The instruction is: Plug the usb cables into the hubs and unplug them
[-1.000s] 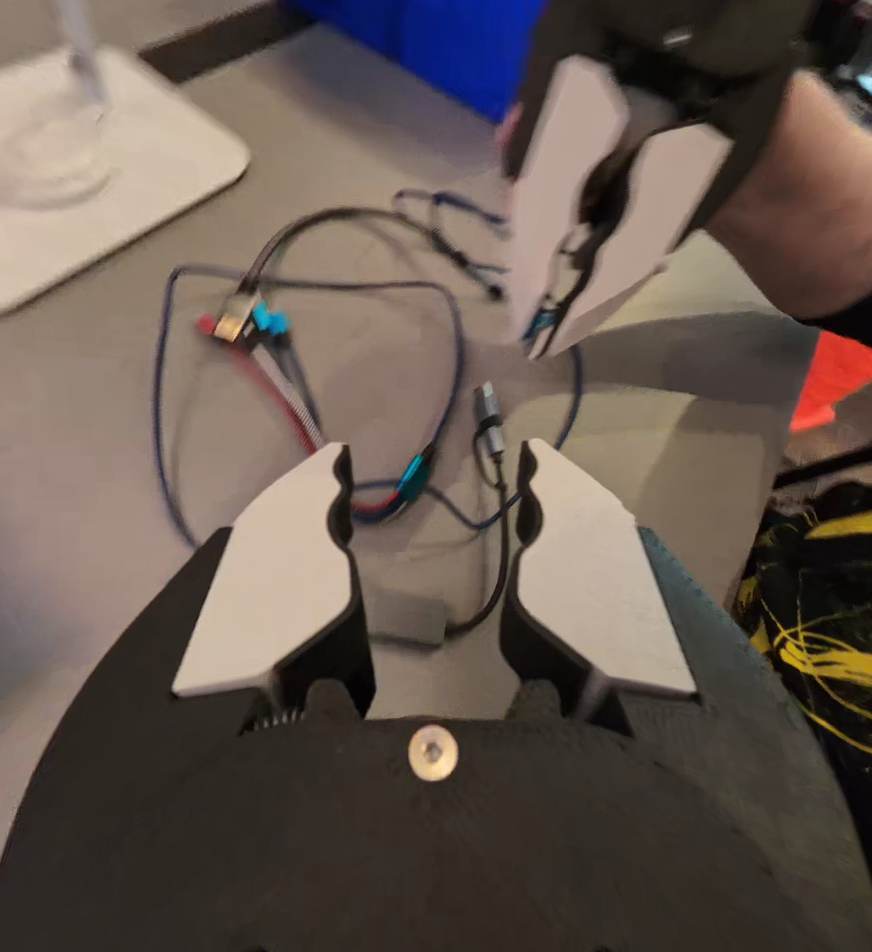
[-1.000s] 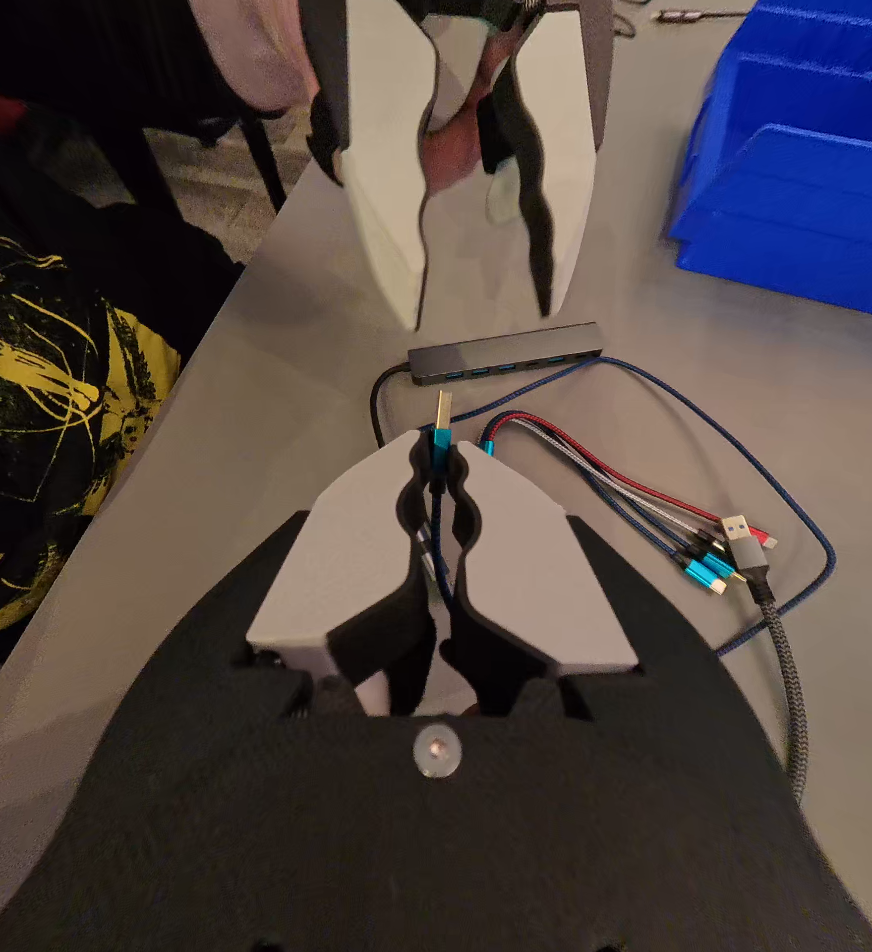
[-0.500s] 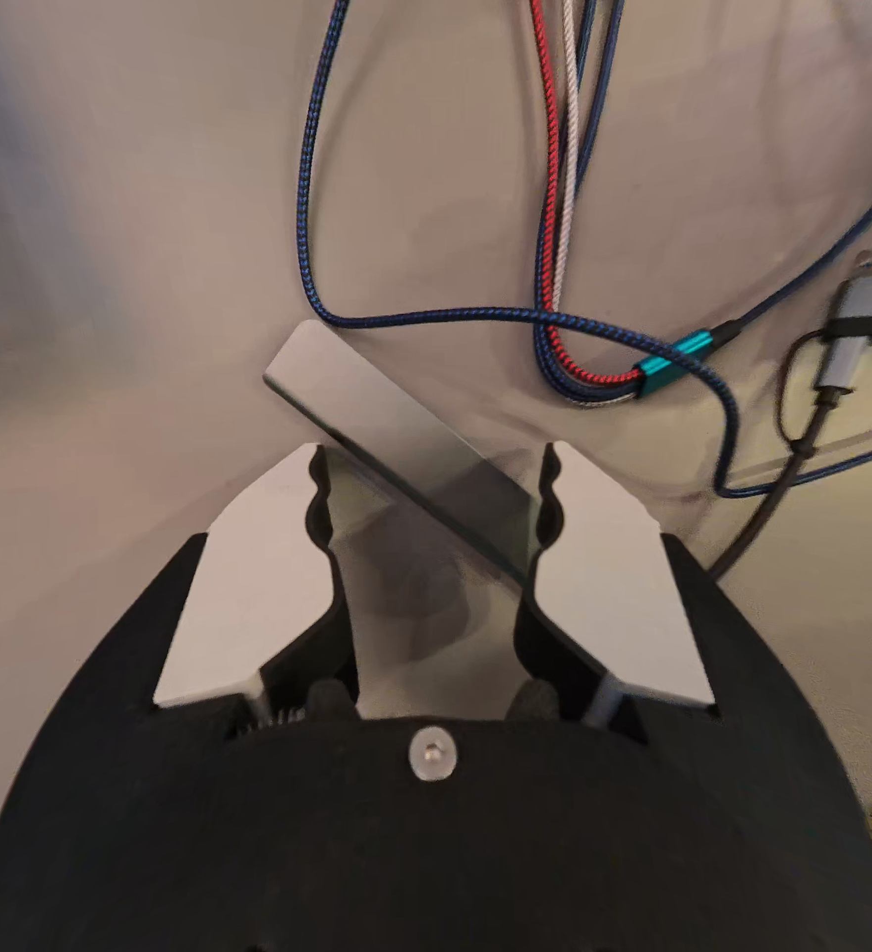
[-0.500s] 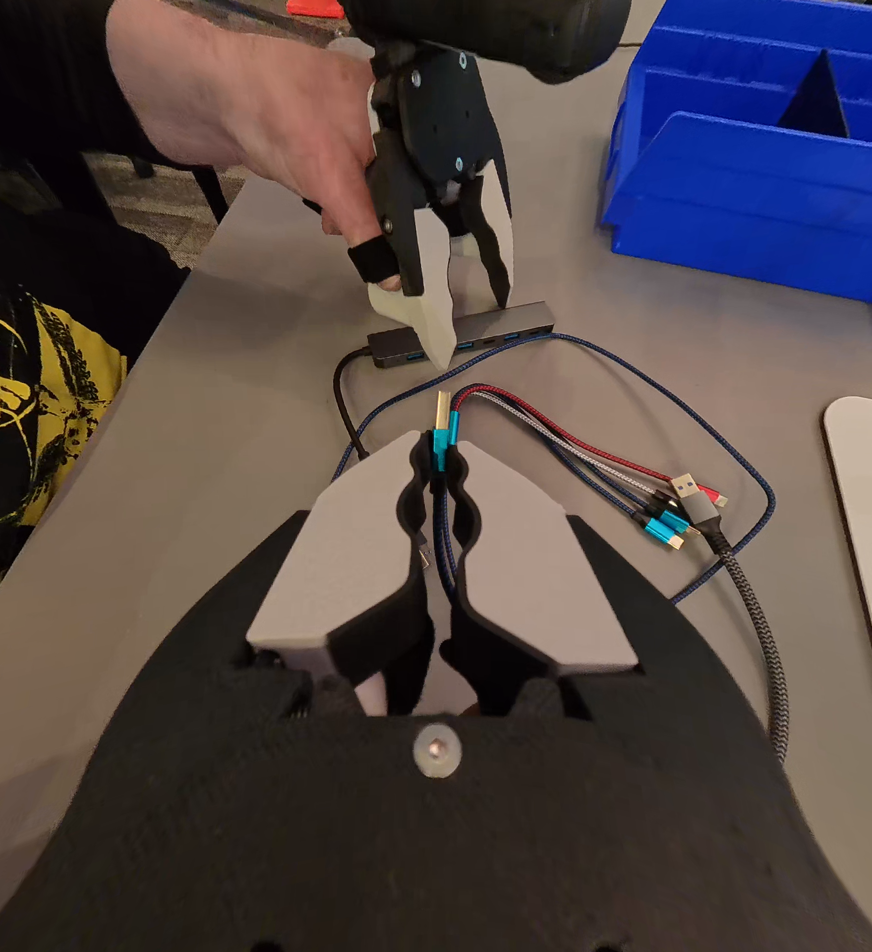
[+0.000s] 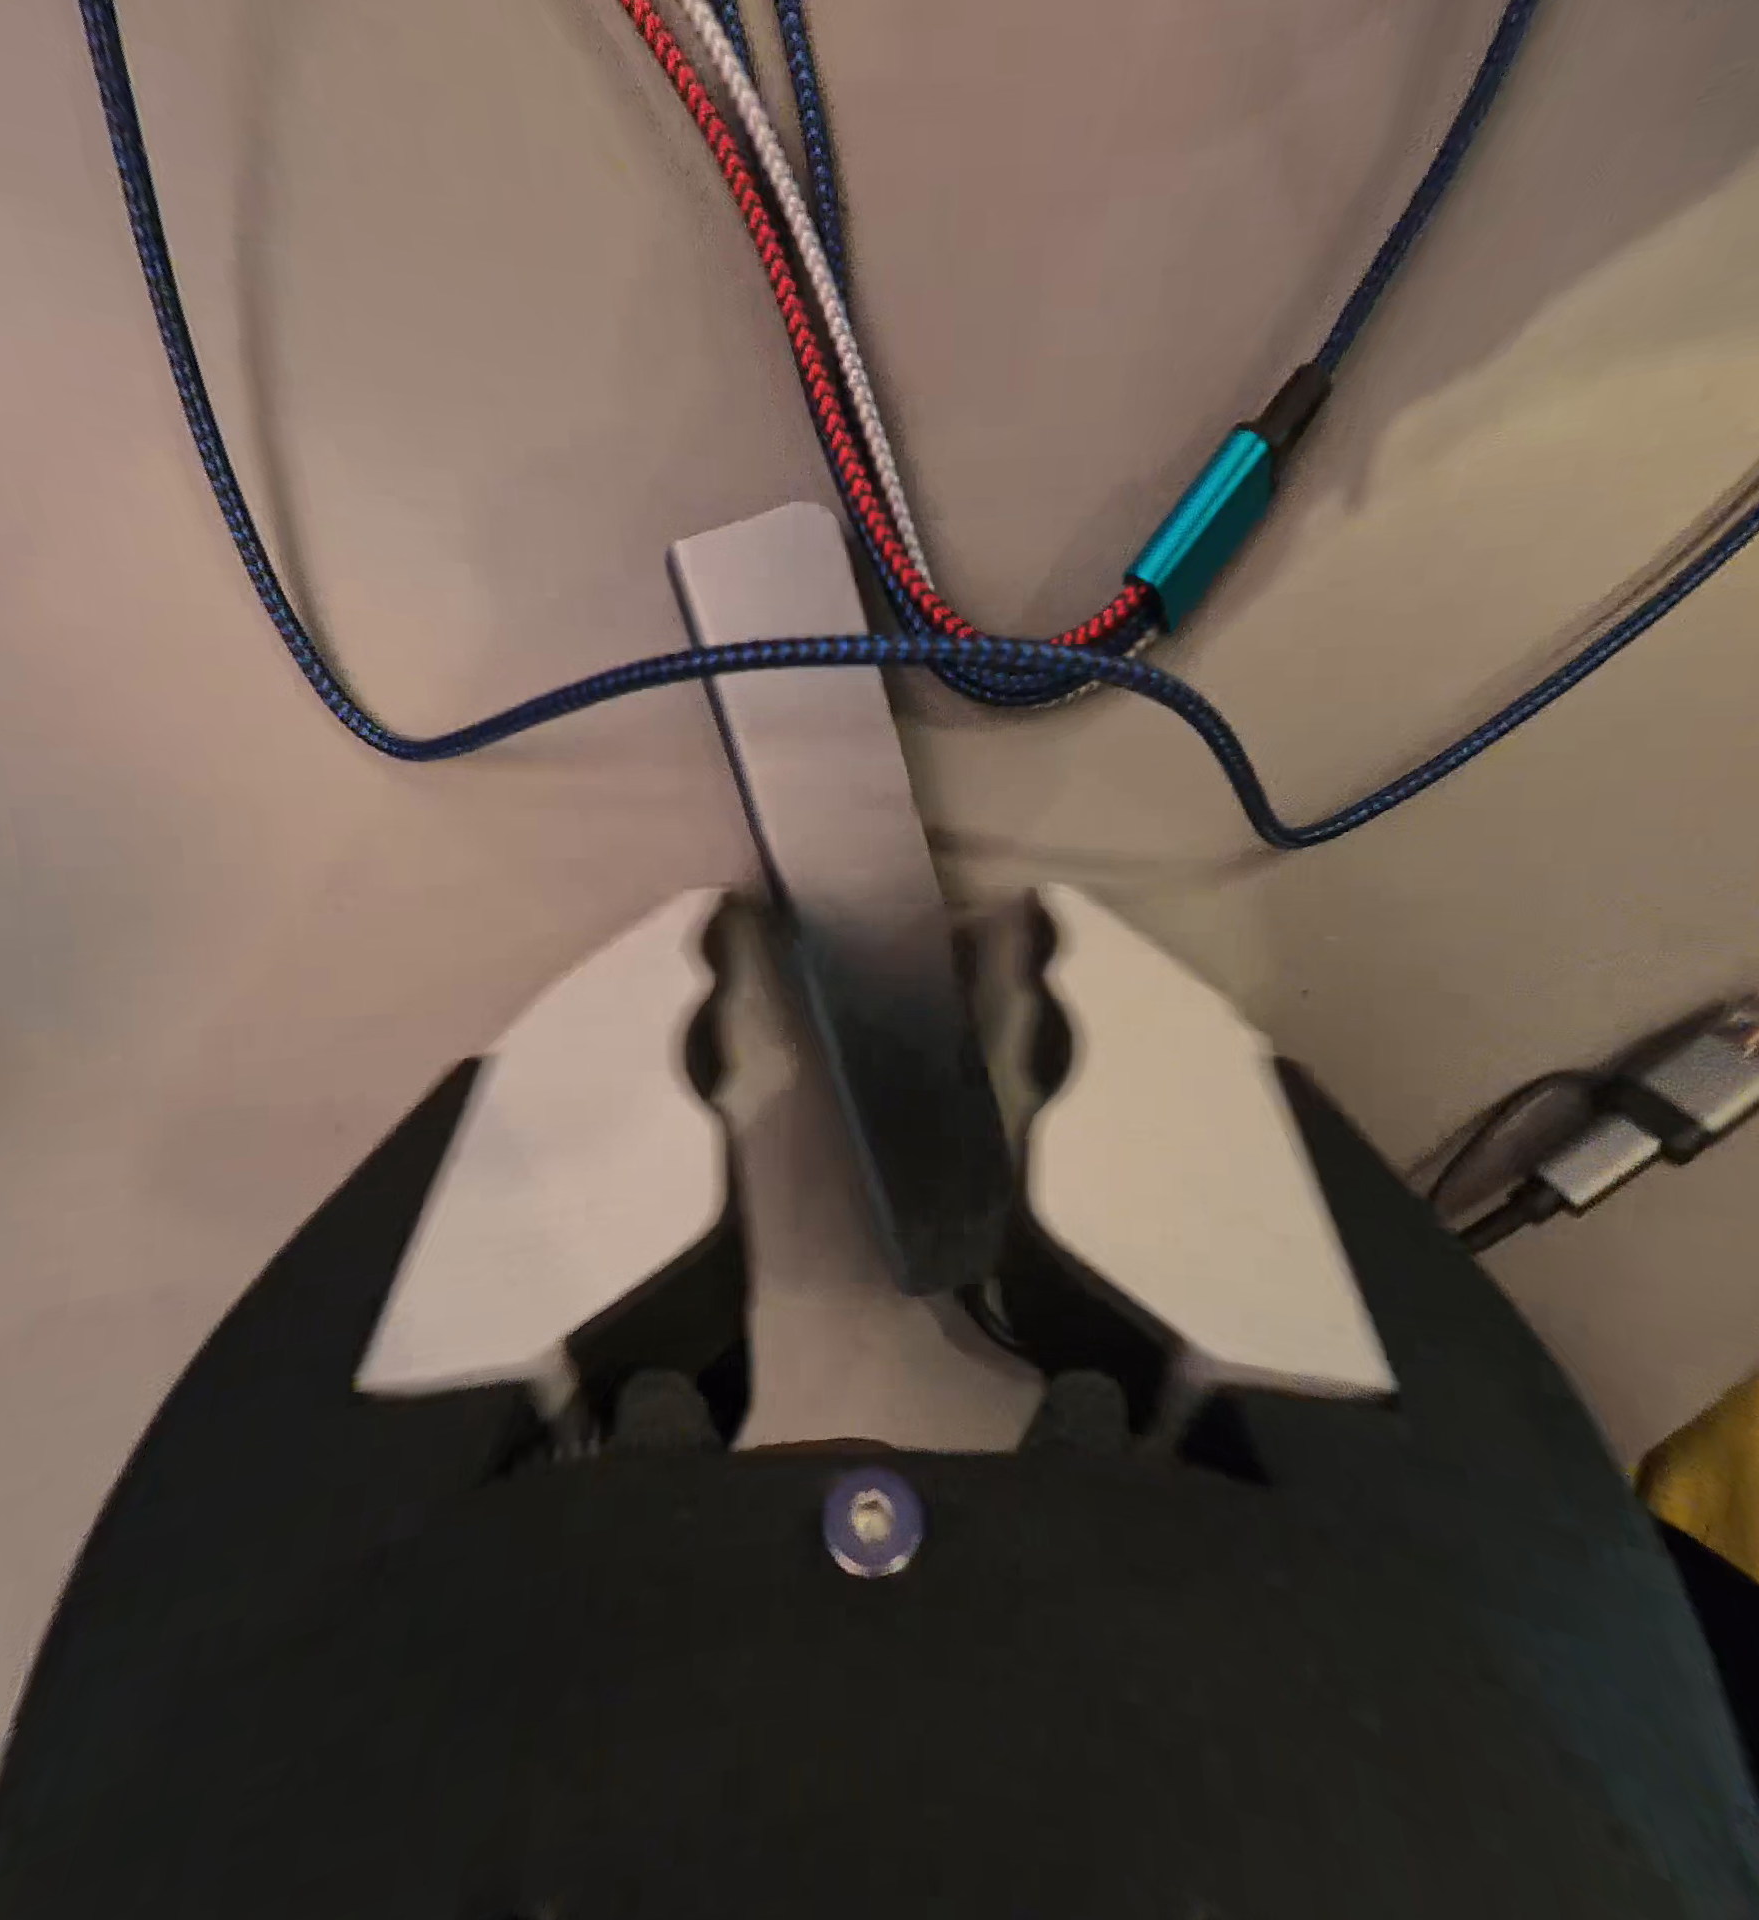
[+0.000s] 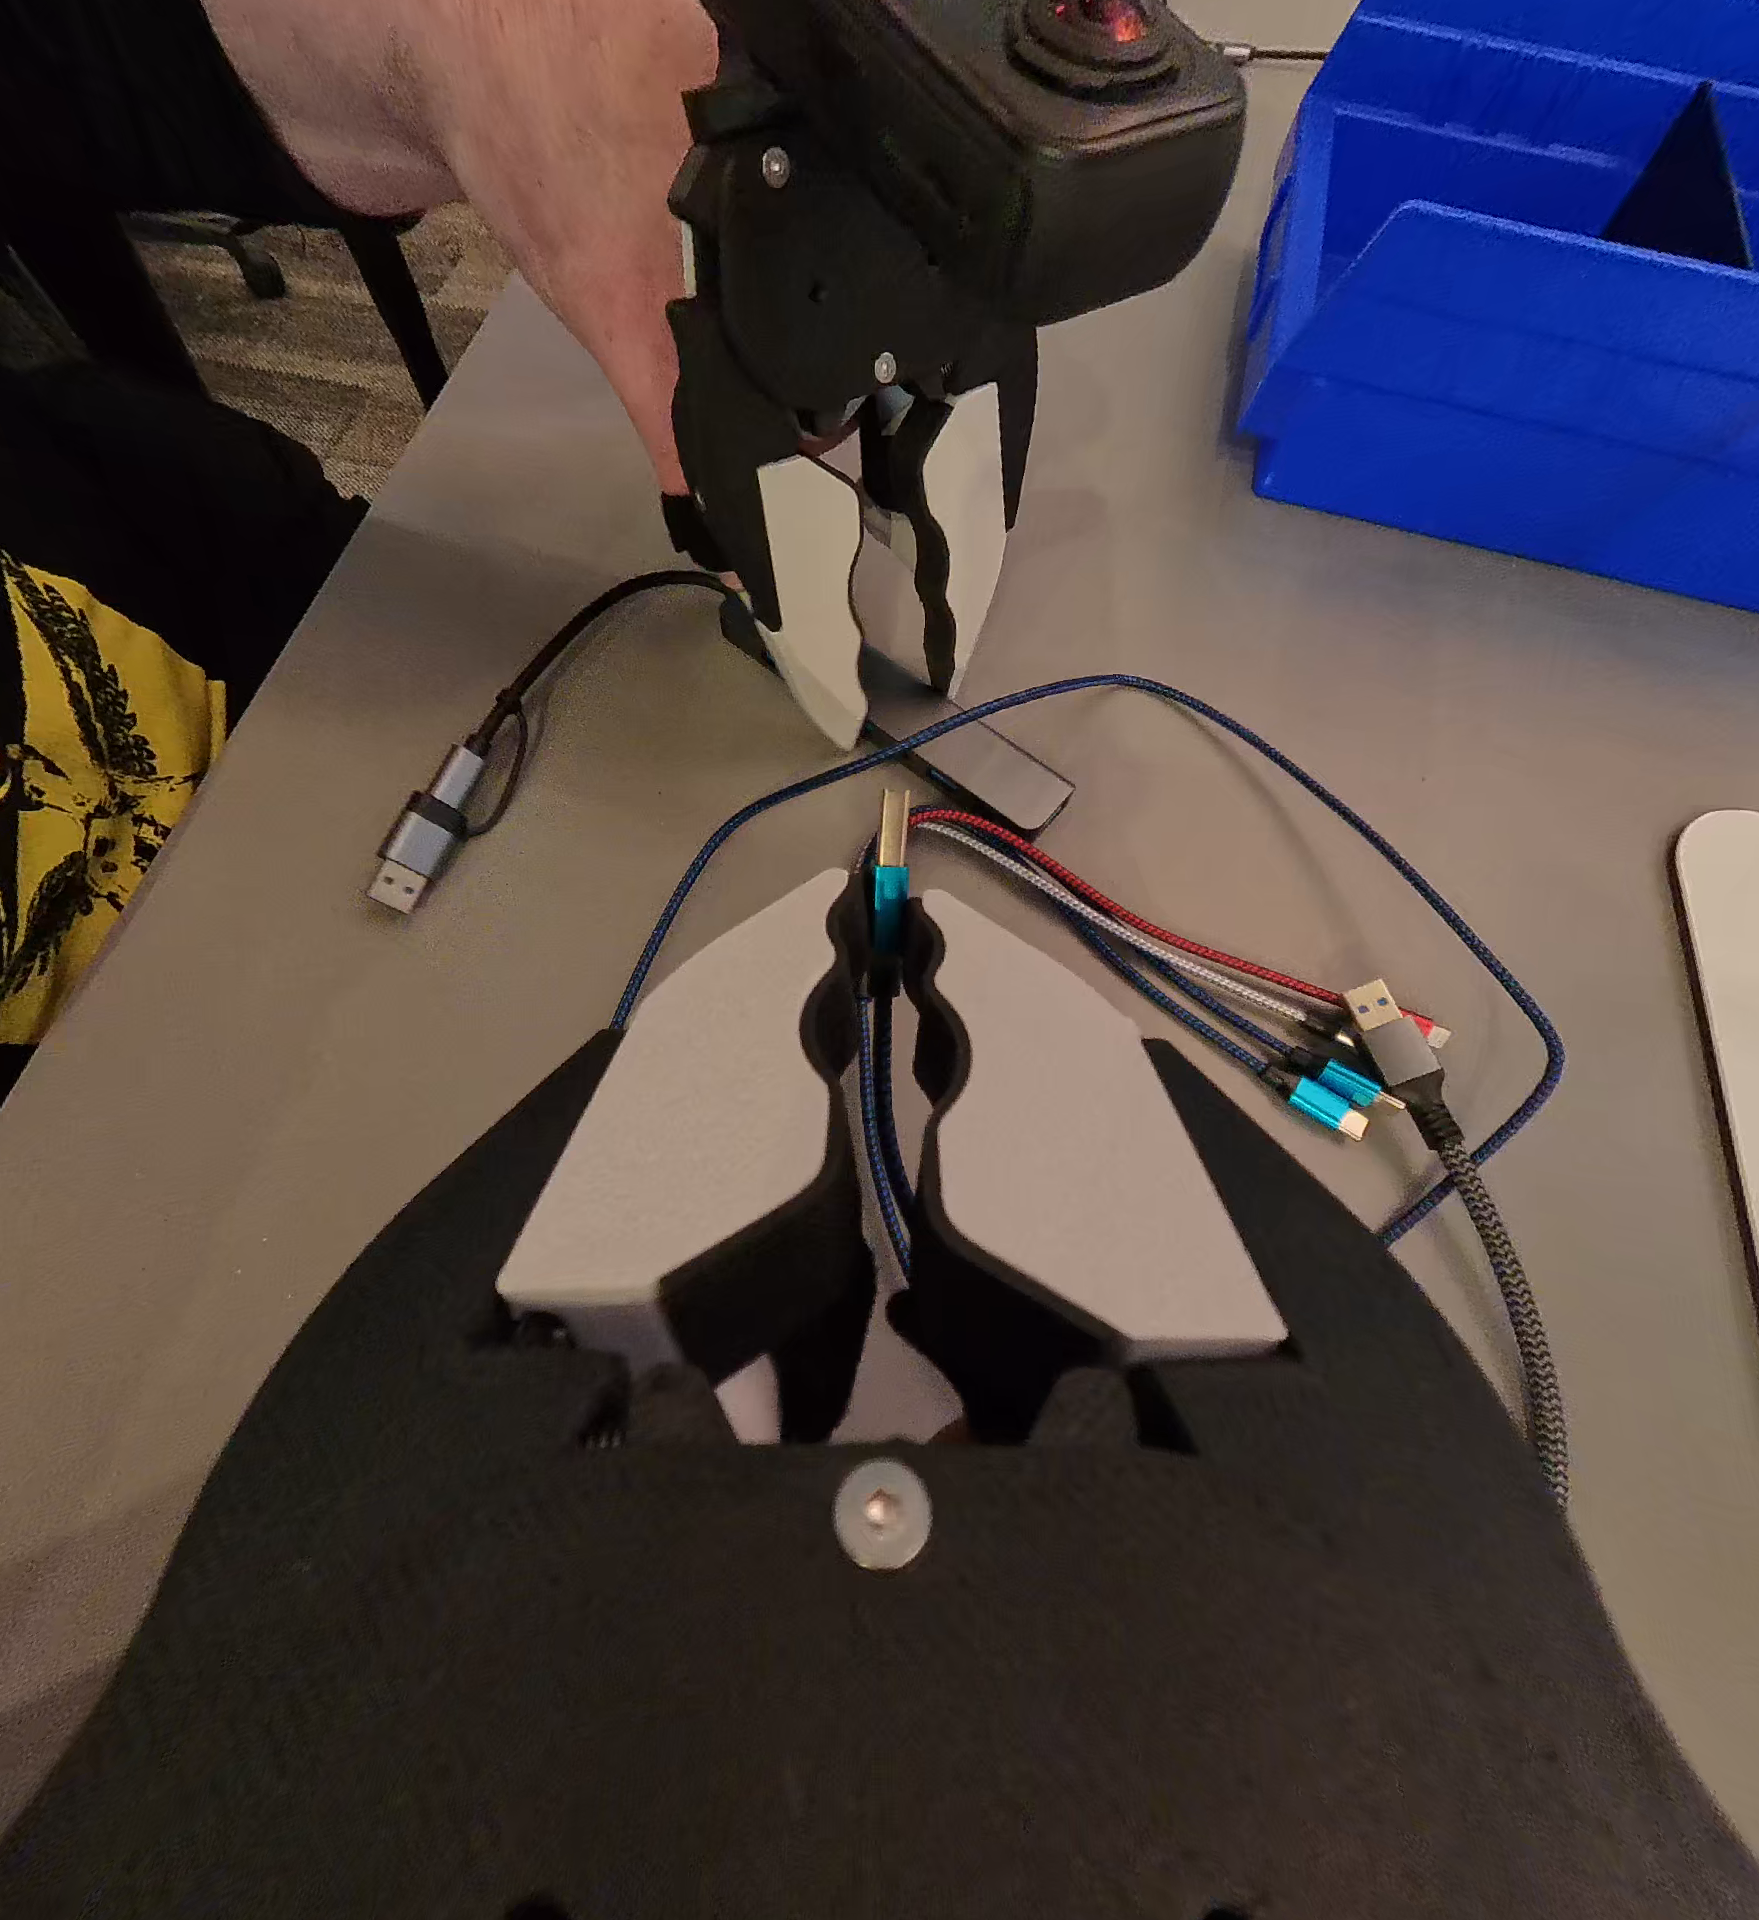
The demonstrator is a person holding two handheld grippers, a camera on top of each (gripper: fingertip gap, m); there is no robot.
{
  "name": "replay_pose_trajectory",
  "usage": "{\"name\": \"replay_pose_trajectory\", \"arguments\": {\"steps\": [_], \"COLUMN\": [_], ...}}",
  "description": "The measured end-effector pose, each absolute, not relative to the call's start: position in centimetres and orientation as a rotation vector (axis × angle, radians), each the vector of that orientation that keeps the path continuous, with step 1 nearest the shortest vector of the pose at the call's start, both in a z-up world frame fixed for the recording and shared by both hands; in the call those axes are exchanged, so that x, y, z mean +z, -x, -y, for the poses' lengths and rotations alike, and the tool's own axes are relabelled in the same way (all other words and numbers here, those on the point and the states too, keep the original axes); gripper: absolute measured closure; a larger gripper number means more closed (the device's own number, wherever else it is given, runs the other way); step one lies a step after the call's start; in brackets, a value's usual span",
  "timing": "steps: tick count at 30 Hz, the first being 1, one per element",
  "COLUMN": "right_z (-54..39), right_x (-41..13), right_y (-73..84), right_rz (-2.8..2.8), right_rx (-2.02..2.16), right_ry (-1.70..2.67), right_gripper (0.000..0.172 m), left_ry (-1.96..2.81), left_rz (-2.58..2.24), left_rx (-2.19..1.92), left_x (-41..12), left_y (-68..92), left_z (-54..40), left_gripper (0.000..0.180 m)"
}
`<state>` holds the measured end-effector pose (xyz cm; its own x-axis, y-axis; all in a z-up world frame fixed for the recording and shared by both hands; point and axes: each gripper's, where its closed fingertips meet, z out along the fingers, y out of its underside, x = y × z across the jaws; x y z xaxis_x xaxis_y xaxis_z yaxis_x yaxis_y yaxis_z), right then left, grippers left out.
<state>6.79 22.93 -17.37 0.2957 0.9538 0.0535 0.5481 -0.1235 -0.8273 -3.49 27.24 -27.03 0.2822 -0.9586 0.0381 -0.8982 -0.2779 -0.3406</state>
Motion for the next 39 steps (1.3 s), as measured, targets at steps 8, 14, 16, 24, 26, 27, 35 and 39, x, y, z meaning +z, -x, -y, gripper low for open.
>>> {"name": "replay_pose_trajectory", "arguments": {"steps": [8, 14, 16, 24, 26, 27, 35, 39], "right_z": [-23.0, -23.4, -23.6, -24.0, -23.9, -23.8, -23.4, -23.6], "right_x": [-17.3, -17.1, -17.1, -15.9, -15.5, -15.4, -15.3, -14.5], "right_y": [-6.8, -7.2, -7.2, -7.1, -6.8, -6.6, -5.2, -3.6], "right_rz": [1.351, 1.305, 1.288, 1.176, 1.158, 1.157, 1.177, 1.091], "right_rx": [0.656, 0.686, 0.691, 0.774, 0.805, 0.812, 0.809, 0.897], "right_ry": [1.783, 1.789, 1.794, 1.805, 1.801, 1.8, 1.821, 1.831], "right_gripper": [0.166, 0.166, 0.166, 0.166, 0.166, 0.166, 0.166, 0.167], "left_ry": [2.26, 2.168, 2.128, 1.99, 2.02, 2.0, 1.97, 1.777], "left_rz": [-1.702, -1.569, -1.512, -1.262, -1.329, -1.34, -1.275, -1.227], "left_rx": [-0.302, -0.325, -0.3, -0.305, -0.192, -0.128, -0.038, -0.113], "left_x": [-27.1, -25.7, -24.6, -20.3, -20.8, -20.5, -17.5, -14.6], "left_y": [3.0, 3.8, 4.2, 5.8, 6.9, 7.3, 10.4, 6.4], "left_z": [-27.2, -28.0, -28.8, -31.0, -30.9, -31.1, -32.2, -31.8], "left_gripper": [0.15, 0.15, 0.15, 0.15, 0.15, 0.15, 0.15, 0.15]}}
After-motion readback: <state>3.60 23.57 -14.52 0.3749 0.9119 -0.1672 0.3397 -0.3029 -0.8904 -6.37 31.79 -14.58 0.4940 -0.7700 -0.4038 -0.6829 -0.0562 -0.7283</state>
